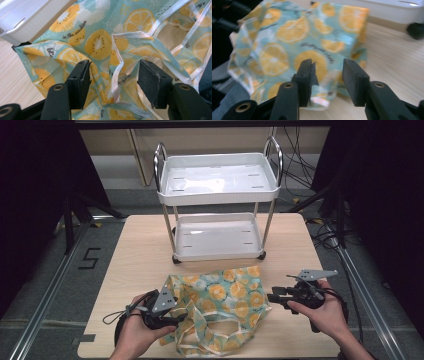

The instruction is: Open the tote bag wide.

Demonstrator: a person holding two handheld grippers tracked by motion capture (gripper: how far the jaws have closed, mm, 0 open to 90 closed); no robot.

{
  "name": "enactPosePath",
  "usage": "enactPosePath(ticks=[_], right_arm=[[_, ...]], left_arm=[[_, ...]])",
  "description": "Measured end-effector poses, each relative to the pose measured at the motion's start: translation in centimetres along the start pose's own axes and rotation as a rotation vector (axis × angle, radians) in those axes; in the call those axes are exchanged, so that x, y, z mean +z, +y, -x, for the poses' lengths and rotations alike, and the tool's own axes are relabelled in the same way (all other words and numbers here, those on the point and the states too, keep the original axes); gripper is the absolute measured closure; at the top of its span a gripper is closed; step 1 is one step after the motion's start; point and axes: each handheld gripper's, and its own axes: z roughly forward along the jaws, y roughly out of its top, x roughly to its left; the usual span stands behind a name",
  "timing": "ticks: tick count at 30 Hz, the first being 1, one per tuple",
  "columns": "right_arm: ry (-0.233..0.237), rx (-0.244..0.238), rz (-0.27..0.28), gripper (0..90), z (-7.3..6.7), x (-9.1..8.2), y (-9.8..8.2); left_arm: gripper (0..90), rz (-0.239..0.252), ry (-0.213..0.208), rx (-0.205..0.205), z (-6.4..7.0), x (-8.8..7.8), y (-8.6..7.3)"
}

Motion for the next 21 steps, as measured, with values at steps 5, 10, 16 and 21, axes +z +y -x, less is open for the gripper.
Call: enactPosePath(ticks=[5,10,16,21], right_arm=[[0.035,-0.14,-0.046,64.9,-1.1,0.2,0.6],[0.093,-0.247,-0.083,68.4,-2.3,1.0,1.0],[0.13,-0.251,-0.106,68.3,-3.4,1.8,1.3],[0.134,-0.242,-0.127,67.2,-3.5,2.5,1.1]], left_arm=[[42.9,-0.004,-0.004,0.01,0.0,0.3,0.4],[43.3,-0.006,-0.009,0.05,0.1,0.5,1.1],[39.8,0.01,-0.027,0.076,0.2,-0.5,1.6],[38.3,0.001,-0.055,0.147,0.9,-0.9,2.0]])
